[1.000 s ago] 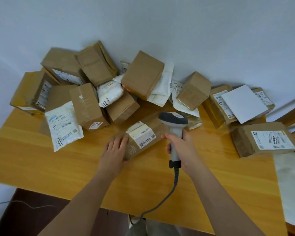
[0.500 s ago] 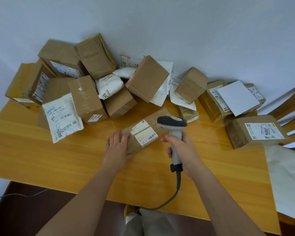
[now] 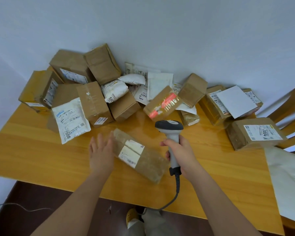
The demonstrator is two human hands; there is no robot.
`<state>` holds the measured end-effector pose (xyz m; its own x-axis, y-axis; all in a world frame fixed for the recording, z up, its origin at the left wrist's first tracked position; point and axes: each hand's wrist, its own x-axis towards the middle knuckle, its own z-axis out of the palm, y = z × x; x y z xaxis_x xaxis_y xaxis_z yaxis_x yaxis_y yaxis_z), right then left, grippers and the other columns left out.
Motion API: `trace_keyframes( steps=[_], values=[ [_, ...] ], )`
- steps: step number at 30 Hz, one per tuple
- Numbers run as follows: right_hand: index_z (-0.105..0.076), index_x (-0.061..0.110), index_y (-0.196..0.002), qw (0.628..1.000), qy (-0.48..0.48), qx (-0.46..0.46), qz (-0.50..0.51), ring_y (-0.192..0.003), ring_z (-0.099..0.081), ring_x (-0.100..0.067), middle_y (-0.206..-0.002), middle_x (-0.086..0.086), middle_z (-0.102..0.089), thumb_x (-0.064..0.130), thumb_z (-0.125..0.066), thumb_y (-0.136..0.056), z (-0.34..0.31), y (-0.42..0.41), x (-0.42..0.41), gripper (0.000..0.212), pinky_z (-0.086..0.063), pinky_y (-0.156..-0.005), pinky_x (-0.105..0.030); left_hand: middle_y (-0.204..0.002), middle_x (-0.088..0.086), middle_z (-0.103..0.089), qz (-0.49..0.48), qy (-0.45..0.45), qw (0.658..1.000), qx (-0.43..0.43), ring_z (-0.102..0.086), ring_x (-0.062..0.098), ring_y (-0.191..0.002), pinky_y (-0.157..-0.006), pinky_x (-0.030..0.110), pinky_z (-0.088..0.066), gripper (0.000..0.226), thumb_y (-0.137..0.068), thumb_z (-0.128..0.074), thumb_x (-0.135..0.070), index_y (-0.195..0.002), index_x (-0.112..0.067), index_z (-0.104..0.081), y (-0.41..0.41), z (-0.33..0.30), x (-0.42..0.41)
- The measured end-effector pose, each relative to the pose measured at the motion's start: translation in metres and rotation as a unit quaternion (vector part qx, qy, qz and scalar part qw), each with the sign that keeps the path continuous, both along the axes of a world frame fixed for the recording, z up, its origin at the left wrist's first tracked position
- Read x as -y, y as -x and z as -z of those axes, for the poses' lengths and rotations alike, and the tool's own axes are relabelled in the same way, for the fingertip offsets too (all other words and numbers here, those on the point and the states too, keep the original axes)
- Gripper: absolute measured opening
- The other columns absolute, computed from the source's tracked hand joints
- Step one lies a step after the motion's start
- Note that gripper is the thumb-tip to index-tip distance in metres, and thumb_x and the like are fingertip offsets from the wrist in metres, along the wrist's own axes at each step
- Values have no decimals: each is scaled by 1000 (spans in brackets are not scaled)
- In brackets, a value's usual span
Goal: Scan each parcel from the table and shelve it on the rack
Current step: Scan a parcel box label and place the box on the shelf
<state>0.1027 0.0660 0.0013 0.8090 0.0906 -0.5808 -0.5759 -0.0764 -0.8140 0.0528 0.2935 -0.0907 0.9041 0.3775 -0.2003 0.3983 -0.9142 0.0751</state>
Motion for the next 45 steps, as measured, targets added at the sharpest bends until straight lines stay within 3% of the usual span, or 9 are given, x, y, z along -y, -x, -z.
trace_keyframes(
  steps=[4, 8, 17, 20, 25, 29, 36, 42, 45],
  values=[
    [-58, 20, -104, 1000, 18, 10, -1, -51, -50, -15, -104, -12, -72, 15, -60, -95, 2, 8, -3, 11, -46, -54, -31, -138, 22, -33, -235, 154, 958, 63, -36, 38, -123, -99, 46, -39, 73, -91, -58, -35, -143, 4, -23, 2, -4, 36],
    [-59, 21, -102, 999, 38, 12, -12, -53, -51, -15, -101, -10, -72, 16, -61, -93, 0, 19, 1, 10, -47, -57, -33, -151, 20, -15, -306, 300, 902, -51, -20, 39, -139, -109, 47, -30, 136, -68, -67, -75, -151, 2, 8, -1, 4, 83],
    [-54, 17, -112, 994, 48, 14, -94, -50, -51, -14, -101, -9, -72, 17, -61, -94, -8, 26, -4, 19, -46, -53, -30, -160, 8, -4, -275, 332, 901, -45, -19, 33, -146, -116, 46, -24, 133, -68, -88, -17, -153, -16, 16, 8, 6, 31],
    [-50, 22, -115, 992, 17, 13, -121, -51, -51, -15, -101, -10, -72, 18, -62, -95, -11, 24, -19, 24, -46, -52, -29, -160, 11, -6, -270, 254, 929, -3, -12, 35, -145, -118, 50, -17, 119, -76, -80, -30, -153, -13, 9, 23, 3, 15],
    [-52, 29, -116, 975, 22, 24, -218, -57, -55, -14, -103, -9, -68, 29, -60, -96, -15, 20, -36, 21, -48, -55, -27, -153, 16, -9, -380, 234, 889, -104, -10, 37, -143, -114, 62, -13, 144, -57, -84, -61, -151, -5, 10, 47, 9, 22],
    [-57, 25, -111, 949, 49, 47, -309, -60, -60, -13, -91, -10, -59, 34, -56, -99, -25, 7, -48, 16, -51, -58, -27, -153, 14, -13, -430, 262, 860, -81, -15, 38, -141, -113, 61, -21, 134, -59, -88, -49, -152, -9, 0, 63, 23, 21],
    [-63, 21, -107, 894, 77, 78, -434, -66, -63, -16, -85, -8, -63, 37, -51, -101, -53, -14, -69, 21, -54, -67, -32, -137, 8, -29, -332, 185, 924, -35, -29, 35, -126, -96, 46, -44, 89, -79, -78, -27, -141, -12, -16, 78, 25, 3],
    [-64, 8, -112, 881, 67, 69, -463, -57, -55, -16, -84, -8, -68, 31, -48, -103, -79, -20, -79, 29, -48, -58, -31, -143, 7, -25, -274, 138, 949, -69, -27, 35, -130, -99, 44, -44, 101, -78, -78, -19, -150, -13, -8, 78, 21, -13],
    [-63, 6, -112, 879, 73, 75, -465, -58, -54, -18, -98, -30, -67, 32, -50, -102, -85, -21, -80, 31, -47, -56, -30, -144, 7, -24, -277, 144, 946, -83, -27, 34, -131, -96, 44, -45, 104, -75, -81, -18, -150, -14, -8, 75, 19, -16]
  ],
)
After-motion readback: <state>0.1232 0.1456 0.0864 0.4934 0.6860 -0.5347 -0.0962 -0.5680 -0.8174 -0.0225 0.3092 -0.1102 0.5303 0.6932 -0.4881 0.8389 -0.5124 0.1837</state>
